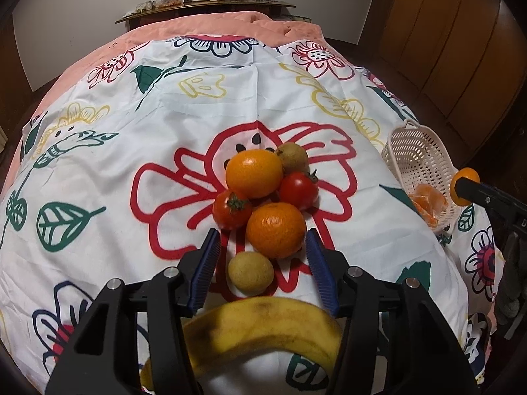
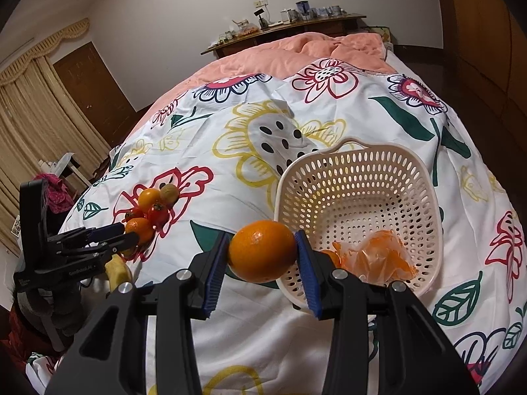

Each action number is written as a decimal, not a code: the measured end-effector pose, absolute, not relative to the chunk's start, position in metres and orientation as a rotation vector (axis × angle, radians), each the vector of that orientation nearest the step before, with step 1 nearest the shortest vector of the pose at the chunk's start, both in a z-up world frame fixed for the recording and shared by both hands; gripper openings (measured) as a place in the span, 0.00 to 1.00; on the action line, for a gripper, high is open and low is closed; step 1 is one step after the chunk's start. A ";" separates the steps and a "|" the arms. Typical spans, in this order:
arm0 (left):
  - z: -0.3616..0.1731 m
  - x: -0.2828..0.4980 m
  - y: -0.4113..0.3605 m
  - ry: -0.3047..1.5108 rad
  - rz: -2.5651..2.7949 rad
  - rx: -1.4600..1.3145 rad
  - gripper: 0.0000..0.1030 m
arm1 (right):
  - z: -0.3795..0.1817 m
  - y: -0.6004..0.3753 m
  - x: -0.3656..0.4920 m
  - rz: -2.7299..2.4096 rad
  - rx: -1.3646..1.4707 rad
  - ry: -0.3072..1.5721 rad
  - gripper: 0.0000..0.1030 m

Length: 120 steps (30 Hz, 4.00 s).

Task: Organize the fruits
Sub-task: 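Drop the orange into the basket with the right tool while the left tool grasps another orange, then carry the orange into the white basket and open the left tool, then move the open left tool back over the fruit pile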

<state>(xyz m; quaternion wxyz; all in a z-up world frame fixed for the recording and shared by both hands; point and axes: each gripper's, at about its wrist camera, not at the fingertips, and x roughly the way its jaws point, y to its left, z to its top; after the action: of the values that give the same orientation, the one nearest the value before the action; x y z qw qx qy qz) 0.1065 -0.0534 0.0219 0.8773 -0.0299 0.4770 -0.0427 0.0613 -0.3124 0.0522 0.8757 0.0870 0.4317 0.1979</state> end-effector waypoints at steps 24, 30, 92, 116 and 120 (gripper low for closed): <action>0.023 0.121 -0.066 0.984 -0.114 -0.025 0.39 | 0.041 -0.338 0.066 0.345 0.235 0.906 0.41; 0.025 0.114 -0.069 0.973 -0.120 -0.006 0.39 | 0.040 -0.340 0.066 0.336 0.244 0.904 0.41; 0.053 0.159 -0.194 0.925 -0.353 0.059 0.71 | 0.031 -0.393 0.061 0.229 0.379 0.875 0.47; 0.091 0.159 -0.090 0.838 -0.153 -0.074 0.85 | 0.038 -0.371 0.060 0.265 0.366 0.877 0.60; 0.097 0.158 -0.072 0.826 -0.127 -0.096 0.86 | 0.038 -0.366 0.059 0.276 0.360 0.879 0.60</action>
<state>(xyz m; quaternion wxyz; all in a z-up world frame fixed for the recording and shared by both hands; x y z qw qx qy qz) 0.1585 -0.0725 0.0967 0.9129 -0.0465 0.4009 -0.0615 0.0589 -0.3663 0.0384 0.8801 0.1728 0.4220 0.1322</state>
